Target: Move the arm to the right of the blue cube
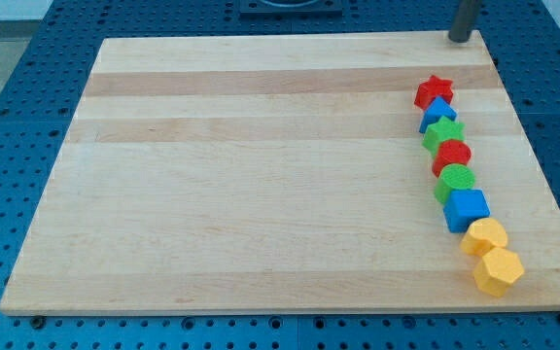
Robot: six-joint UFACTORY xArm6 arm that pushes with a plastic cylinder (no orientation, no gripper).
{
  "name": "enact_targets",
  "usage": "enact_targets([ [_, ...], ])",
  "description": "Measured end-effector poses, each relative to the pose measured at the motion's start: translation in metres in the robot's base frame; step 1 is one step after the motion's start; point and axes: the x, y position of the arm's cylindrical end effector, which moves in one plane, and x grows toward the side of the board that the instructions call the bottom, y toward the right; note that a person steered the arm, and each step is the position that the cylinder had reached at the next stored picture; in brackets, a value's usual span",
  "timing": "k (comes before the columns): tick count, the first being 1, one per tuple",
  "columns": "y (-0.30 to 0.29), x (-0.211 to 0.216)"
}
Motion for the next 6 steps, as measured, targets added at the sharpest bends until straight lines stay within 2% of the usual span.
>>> enact_targets([
  [1, 0.049, 0.026],
  [3, 0.071, 0.074],
  [5, 0.071, 0.224],
  [6, 0.071, 0.242],
])
